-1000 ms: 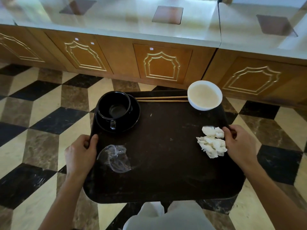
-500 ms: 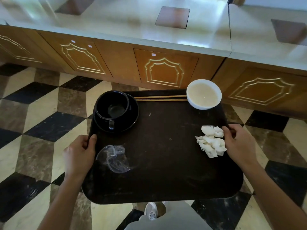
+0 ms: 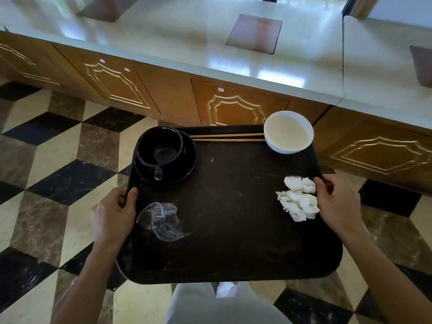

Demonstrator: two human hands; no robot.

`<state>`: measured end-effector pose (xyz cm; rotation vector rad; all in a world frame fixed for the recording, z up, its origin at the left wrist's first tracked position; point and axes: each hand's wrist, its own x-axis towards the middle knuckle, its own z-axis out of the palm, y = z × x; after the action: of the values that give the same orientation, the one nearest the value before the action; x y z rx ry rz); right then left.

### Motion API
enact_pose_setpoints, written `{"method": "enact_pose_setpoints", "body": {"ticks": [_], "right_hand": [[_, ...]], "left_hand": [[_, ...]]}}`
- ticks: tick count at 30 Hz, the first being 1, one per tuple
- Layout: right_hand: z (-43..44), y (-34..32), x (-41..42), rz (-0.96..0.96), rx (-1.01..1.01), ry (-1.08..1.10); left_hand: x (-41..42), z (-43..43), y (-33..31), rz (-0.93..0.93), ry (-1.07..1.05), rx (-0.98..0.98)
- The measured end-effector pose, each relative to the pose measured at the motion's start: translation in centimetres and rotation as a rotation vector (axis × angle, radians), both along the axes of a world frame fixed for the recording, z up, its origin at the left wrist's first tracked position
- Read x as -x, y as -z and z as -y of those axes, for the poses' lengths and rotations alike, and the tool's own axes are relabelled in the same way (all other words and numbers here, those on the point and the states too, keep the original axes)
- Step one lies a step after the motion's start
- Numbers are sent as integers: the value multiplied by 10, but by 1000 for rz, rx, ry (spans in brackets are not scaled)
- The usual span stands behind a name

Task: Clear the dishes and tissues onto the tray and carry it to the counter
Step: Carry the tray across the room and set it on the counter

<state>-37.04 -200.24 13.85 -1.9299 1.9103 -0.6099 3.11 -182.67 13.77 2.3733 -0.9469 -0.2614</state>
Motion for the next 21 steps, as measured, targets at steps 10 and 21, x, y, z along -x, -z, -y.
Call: {"method": "enact_pose_setpoints", "body": {"ticks": [10,21], "right_hand": [[83,-5,-69,34,-24,16],[156,-10,-166,47,35,60]], "left_hand": [[-70,89,2,-12,-2,33],[-188,193,-2,79,75,78]]}}
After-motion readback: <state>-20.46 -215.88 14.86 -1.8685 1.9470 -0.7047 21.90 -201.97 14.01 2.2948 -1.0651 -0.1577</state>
